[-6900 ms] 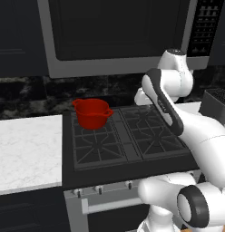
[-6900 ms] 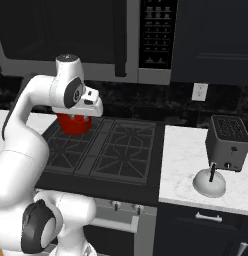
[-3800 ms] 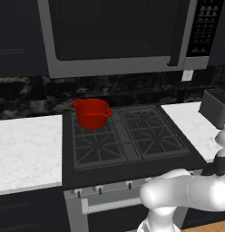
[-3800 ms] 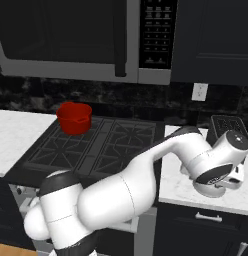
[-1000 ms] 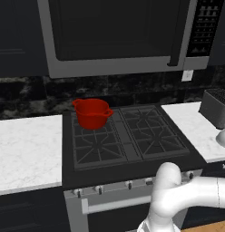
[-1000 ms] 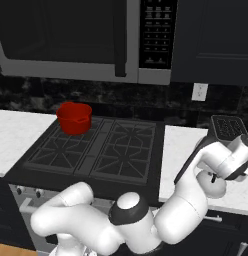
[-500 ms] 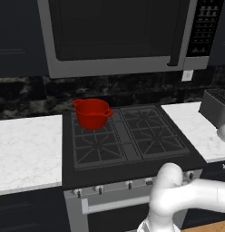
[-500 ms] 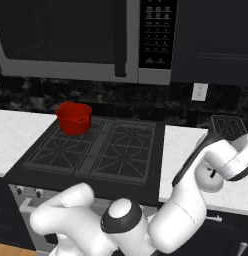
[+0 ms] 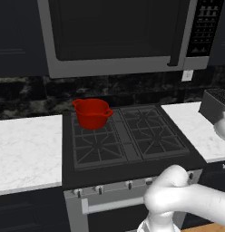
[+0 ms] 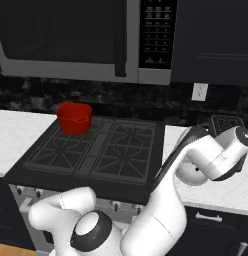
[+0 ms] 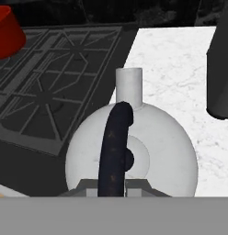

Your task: Pick the kettle from the counter and place it on a stove burner. Then turn the burner on.

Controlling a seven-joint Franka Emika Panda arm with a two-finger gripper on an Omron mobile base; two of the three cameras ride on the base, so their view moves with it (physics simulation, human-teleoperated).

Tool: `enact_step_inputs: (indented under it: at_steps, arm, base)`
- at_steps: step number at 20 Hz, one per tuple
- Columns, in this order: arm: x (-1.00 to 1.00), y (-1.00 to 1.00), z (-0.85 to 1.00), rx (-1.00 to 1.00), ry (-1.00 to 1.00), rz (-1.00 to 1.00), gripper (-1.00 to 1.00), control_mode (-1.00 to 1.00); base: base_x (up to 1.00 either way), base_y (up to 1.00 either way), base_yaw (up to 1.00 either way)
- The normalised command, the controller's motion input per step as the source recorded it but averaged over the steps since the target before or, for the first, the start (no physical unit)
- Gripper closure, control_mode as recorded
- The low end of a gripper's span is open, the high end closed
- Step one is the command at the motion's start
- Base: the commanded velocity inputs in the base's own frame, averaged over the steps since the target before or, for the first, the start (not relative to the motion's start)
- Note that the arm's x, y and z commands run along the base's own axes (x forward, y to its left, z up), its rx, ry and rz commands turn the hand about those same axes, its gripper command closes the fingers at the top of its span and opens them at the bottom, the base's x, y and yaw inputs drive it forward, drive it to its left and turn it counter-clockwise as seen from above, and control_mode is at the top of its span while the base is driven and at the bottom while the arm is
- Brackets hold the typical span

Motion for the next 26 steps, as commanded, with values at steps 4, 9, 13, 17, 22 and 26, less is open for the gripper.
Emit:
enact_step_inputs:
  at_steps: [4,9,13,17,22,26]
  arm:
    - [-0.34,0.87,0.5,-0.11,-0.03,0.07,1.0,-1.0]
    - [-0.19,0.94,0.26,-0.11,-0.01,0.05,1.0,-1.0]
    - [-0.02,1.0,0.14,-0.09,0.0,0.05,1.0,-1.0]
    - [0.0,1.0,0.13,-0.07,0.0,0.06,1.0,-1.0]
    - [0.0,1.0,0.19,-0.02,0.0,0.06,1.0,-1.0]
    - [0.0,1.0,0.19,0.0,0.0,0.06,1.0,-1.0]
  base:
    - [0.0,0.0,0.0]
    - [0.0,0.0,0.0]
    - [0.0,0.0,0.0]
    - [0.0,0.0,0.0]
    - [0.0,0.0,0.0]
    - [0.0,0.0,0.0]
